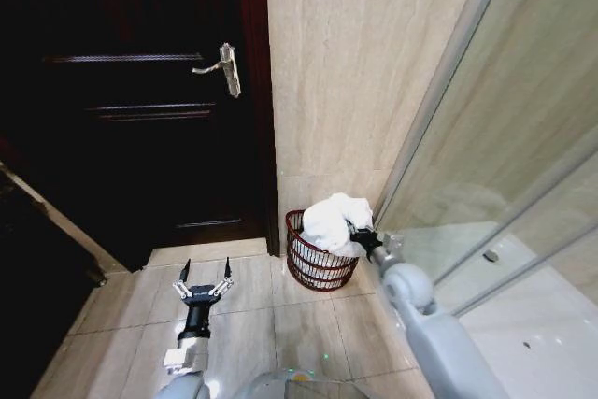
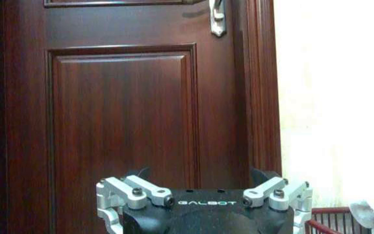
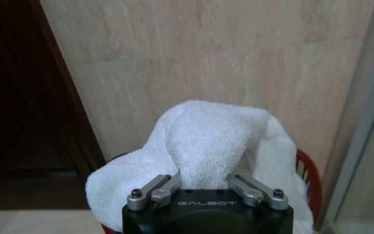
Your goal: Discard the used towel into the hamper.
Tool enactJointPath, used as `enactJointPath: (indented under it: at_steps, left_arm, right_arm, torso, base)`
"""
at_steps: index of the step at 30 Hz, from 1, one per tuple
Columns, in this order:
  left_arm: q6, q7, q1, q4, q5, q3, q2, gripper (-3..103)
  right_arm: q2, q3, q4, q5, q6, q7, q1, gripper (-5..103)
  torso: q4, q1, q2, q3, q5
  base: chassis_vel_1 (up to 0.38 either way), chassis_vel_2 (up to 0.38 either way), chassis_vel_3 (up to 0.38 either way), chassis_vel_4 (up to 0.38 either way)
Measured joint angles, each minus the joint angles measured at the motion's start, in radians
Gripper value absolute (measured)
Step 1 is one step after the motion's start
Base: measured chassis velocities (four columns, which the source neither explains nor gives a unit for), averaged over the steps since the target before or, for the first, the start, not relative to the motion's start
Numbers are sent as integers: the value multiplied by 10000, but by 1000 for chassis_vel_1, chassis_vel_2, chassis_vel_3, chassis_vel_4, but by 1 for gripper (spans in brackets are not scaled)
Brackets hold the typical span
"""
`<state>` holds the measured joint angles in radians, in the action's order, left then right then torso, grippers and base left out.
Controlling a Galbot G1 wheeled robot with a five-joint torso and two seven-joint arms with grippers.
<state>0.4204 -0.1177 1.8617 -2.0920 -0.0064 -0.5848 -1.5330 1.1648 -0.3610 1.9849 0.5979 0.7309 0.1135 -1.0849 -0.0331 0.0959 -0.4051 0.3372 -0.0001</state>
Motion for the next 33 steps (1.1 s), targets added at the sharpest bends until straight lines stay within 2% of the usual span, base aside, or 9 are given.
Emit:
enactJointPath:
  at_steps: [6,11,14,23,30,33]
  left_arm:
    - [101,-139,221,-96,-68,-14,28,100]
    - [226,-158,263,77,-84,-107,9,100]
    - [234,-170,249,134,-76,-81,5,100]
    - [123,-277,88,180,41,115,26,100]
    - [71,-416,24,239,61,178,16,100]
    - [87,-451,17,266,11,143,-12,100]
  right_arm:
    - [-103,597,-1671,403,35,12,953,13]
    - [-166,928,-3103,164,33,-749,1373,13]
    - [-75,989,-3637,89,33,-955,1608,13]
    - [338,1526,-5122,-47,128,-1161,2926,13]
    - [656,2221,-6181,-560,91,-1346,3671,13]
    - [1042,2355,-7060,-839,65,-1601,4100,13]
  torso:
    - [-2,0,2,1,3]
    - [2,0,2,0,-1]
    - [2,0,2,0,2]
    - [2,0,4,1,0]
    - [2,0,4,0,-2]
    - [2,0,4,0,-1]
  base:
    - [0,0,0,0]
    - [0,0,0,0]
    - [0,0,0,0]
    - [0,0,0,0]
    - [0,0,0,0]
    - [0,0,0,0]
